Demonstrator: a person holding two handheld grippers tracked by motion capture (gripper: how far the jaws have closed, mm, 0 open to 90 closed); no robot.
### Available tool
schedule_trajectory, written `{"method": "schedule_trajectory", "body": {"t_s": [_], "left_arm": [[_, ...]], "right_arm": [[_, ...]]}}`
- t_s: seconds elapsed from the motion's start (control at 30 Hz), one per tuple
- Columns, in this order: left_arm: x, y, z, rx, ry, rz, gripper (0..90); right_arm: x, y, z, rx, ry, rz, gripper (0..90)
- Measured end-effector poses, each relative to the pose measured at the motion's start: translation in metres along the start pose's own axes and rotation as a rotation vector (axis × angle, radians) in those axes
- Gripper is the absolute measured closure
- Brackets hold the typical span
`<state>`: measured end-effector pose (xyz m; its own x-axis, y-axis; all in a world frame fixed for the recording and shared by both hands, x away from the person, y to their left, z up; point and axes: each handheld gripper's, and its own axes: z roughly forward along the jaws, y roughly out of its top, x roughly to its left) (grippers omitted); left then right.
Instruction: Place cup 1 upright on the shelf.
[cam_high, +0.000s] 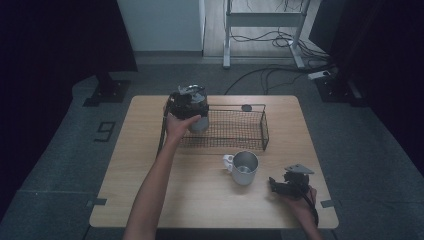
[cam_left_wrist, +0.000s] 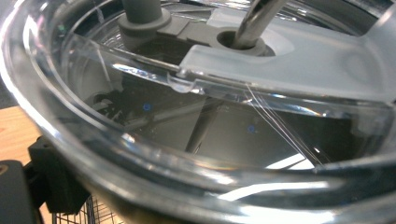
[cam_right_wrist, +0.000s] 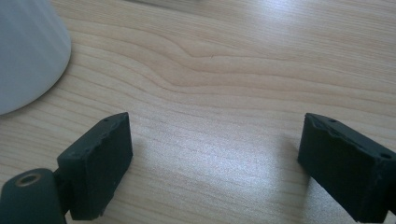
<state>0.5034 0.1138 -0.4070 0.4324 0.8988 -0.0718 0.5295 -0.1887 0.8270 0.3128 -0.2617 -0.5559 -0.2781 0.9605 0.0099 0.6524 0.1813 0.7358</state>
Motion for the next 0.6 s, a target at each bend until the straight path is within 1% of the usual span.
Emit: {"method": "schedule_trajectory", "body": {"t_s": [0.17, 0.3, 0.37, 0.57, 0.6], "left_arm": [[-0.002, -0.003, 0.005, 0.018, 0.006, 0.013, 3.8], [-0.004, -0.007, 0.01, 0.024, 0.006, 0.011, 3.8], [-0.004, -0.011, 0.015, 0.035, 0.011, 0.012, 3.8], [-0.003, -0.017, 0.021, 0.057, 0.018, 0.01, 3.8], [-0.003, -0.019, 0.023, 0.066, 0.025, 0.012, 3.8]], "right_arm": [[0.0, 0.0, 0.0, 0.0, 0.0, 0.0, 9.6], [0.0, 0.0, 0.0, 0.0, 0.0, -0.001, 9.7], [0.0, 0.0, 0.0, 0.0, 0.0, 0.0, 9.6], [0.0, 0.0, 0.0, 0.0, 0.0, 0.0, 9.6], [0.0, 0.0, 0.0, -0.001, 0.0, -0.001, 9.7]]}}
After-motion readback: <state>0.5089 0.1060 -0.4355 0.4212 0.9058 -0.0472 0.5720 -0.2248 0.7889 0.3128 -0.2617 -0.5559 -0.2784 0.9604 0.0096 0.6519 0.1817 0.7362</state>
